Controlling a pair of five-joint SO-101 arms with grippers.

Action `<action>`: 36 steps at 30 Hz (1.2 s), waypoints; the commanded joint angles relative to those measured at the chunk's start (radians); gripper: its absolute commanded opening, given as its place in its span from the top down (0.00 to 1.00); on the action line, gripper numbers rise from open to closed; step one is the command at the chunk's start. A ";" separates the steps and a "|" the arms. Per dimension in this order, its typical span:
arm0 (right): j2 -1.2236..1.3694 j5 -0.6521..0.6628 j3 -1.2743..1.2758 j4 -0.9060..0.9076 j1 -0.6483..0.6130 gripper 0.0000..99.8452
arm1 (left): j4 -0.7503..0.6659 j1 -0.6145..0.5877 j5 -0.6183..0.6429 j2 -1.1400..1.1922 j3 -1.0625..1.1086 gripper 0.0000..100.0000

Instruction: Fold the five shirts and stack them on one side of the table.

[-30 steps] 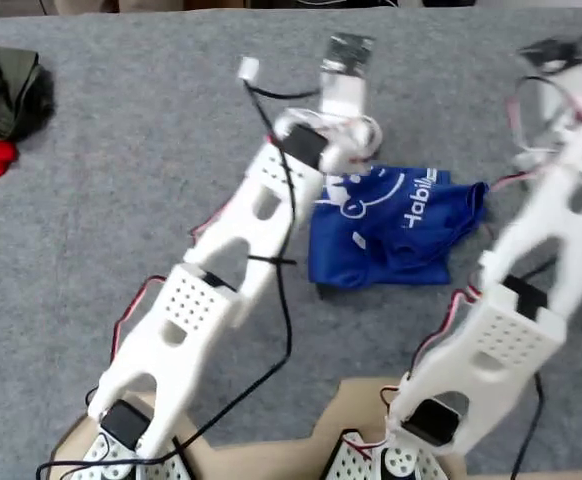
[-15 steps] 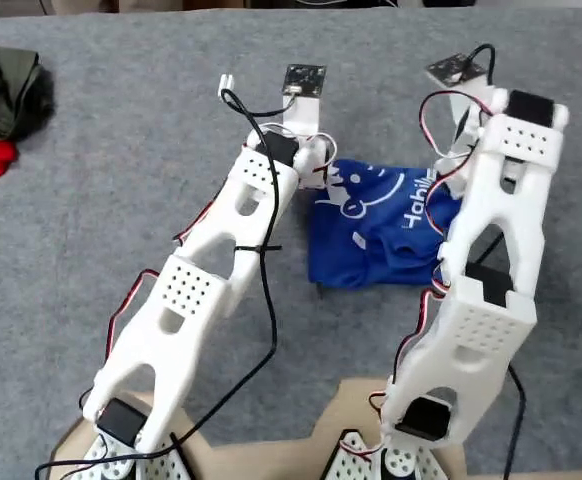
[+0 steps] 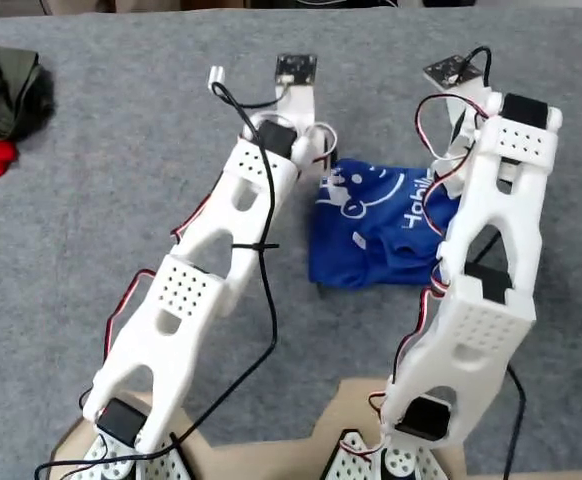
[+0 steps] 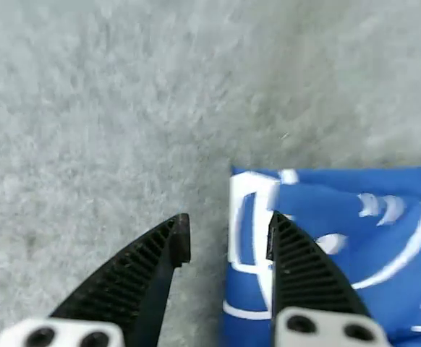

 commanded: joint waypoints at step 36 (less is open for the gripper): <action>0.358 -0.011 -0.555 0.209 0.085 0.99 | -0.104 0.051 -0.074 0.117 -0.012 0.98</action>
